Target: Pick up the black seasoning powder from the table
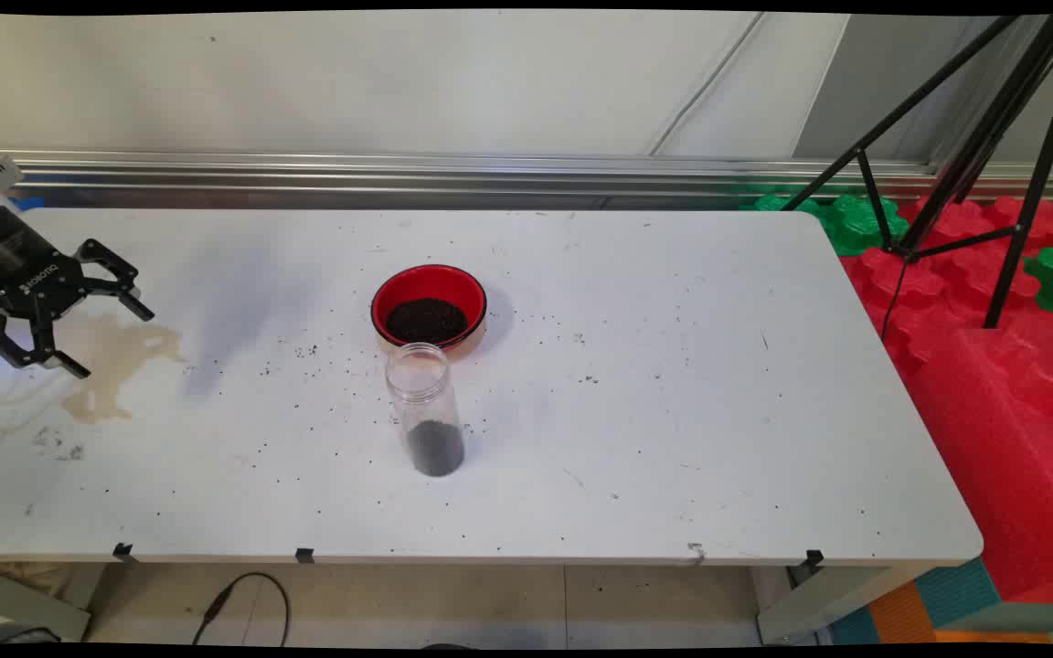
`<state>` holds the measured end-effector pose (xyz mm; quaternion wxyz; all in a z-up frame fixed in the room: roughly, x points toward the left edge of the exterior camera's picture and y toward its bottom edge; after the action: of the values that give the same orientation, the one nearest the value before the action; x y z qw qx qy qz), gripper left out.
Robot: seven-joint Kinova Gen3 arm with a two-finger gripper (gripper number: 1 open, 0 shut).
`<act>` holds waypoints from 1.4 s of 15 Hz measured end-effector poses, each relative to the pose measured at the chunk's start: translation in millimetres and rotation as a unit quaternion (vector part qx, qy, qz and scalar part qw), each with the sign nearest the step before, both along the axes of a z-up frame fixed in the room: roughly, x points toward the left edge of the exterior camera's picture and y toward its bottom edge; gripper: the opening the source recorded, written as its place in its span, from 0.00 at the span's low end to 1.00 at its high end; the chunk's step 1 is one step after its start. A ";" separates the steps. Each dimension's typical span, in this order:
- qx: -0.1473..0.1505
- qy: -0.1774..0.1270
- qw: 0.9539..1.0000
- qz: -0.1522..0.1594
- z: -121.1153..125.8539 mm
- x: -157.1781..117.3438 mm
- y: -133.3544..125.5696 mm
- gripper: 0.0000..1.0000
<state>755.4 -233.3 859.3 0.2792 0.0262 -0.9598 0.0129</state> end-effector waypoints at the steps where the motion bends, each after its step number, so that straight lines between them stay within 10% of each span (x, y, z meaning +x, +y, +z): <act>1: 0.000 0.001 1.000 0.002 0.1 -1.1 -0.5 1.00; 21: 0.004 0.031 0.997 0.075 -17.1 -75.8 -12.4 1.00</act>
<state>679.7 -245.7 842.1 0.3071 0.0992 -0.9461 0.0293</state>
